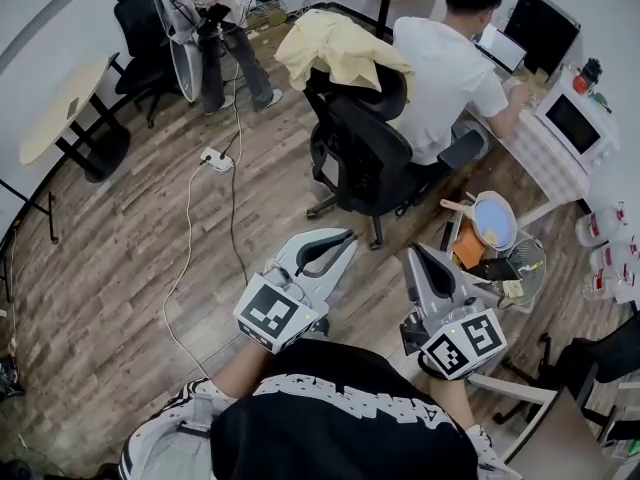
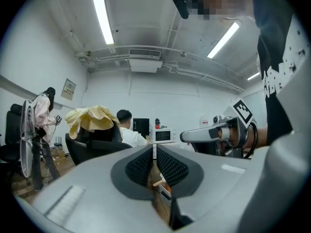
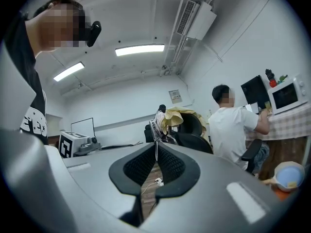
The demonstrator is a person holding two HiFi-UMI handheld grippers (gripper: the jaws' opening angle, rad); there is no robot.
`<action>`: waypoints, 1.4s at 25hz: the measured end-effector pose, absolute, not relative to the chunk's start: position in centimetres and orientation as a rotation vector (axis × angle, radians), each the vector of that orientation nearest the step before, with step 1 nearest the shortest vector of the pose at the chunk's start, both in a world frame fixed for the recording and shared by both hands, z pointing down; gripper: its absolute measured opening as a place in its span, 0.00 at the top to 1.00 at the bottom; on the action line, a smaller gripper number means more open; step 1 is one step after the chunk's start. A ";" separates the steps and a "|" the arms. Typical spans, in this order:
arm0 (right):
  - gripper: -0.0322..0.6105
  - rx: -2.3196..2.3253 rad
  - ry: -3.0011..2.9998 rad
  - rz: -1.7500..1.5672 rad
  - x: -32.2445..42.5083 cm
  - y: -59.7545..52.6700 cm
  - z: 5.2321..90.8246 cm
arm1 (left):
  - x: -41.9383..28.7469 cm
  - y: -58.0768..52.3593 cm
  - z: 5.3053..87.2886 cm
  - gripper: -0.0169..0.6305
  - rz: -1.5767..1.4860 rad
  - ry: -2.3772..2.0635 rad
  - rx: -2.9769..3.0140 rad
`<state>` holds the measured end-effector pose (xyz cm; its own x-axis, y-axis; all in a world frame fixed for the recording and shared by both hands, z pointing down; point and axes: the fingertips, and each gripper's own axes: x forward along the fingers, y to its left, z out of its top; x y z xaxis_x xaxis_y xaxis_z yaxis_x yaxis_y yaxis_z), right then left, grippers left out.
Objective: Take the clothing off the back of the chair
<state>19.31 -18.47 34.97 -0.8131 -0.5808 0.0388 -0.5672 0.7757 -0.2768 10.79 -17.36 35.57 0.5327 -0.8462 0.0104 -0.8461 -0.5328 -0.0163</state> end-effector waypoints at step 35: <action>0.78 -1.046 2.877 -0.327 10.7 -27.1 34.2 | -0.8 -24.5 35.4 0.82 -0.072 1.578 -2.668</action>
<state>10.71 -27.06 34.18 -0.7674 -0.6411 0.0135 -0.6278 0.7468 -0.2194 -0.78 -24.45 35.41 0.4813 -0.8763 0.0188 -0.8744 -0.4815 -0.0589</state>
